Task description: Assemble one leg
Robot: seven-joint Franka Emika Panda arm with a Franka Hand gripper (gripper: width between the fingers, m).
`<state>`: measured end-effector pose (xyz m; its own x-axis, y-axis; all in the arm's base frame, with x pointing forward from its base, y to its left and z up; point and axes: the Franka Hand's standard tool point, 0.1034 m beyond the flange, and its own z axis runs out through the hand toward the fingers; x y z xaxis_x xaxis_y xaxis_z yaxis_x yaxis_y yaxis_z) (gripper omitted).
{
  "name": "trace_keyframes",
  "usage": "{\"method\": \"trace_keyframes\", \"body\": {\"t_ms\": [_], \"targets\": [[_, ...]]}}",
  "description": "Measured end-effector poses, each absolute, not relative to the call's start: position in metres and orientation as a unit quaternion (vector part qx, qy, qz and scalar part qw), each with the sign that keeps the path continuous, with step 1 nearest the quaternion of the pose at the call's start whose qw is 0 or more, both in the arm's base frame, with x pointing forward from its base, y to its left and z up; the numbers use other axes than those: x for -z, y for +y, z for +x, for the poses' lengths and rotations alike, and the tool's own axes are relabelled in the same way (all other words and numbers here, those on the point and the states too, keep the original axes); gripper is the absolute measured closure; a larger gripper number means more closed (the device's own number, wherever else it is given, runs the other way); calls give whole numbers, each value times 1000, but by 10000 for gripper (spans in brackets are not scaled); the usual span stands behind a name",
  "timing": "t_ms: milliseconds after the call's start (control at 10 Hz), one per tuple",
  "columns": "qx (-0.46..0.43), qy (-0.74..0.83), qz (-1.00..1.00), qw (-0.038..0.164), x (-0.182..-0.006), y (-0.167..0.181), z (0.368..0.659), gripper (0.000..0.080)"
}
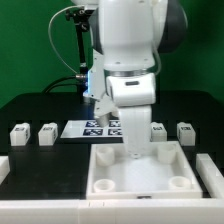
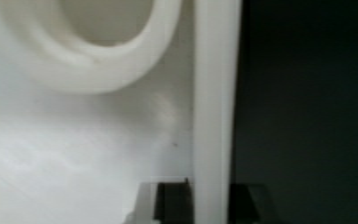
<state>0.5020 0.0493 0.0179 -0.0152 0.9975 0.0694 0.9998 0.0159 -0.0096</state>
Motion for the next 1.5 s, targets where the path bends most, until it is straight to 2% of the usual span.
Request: {"method": "trace_keyframes", "body": {"t_ms": [300,800,1100,1200,1300,1500], "targets": [[20,-712,-701,38,-5,58,503,742],[20,-703,-710,37,-5,64,502,742],[20,-703,-710,37,-5,63,503,239],[20,-703,-710,37,-5,63,503,239],[20,-703,-710,37,-5,63,503,177],[20,-702,-710,37,-5,63,503,158]]}}
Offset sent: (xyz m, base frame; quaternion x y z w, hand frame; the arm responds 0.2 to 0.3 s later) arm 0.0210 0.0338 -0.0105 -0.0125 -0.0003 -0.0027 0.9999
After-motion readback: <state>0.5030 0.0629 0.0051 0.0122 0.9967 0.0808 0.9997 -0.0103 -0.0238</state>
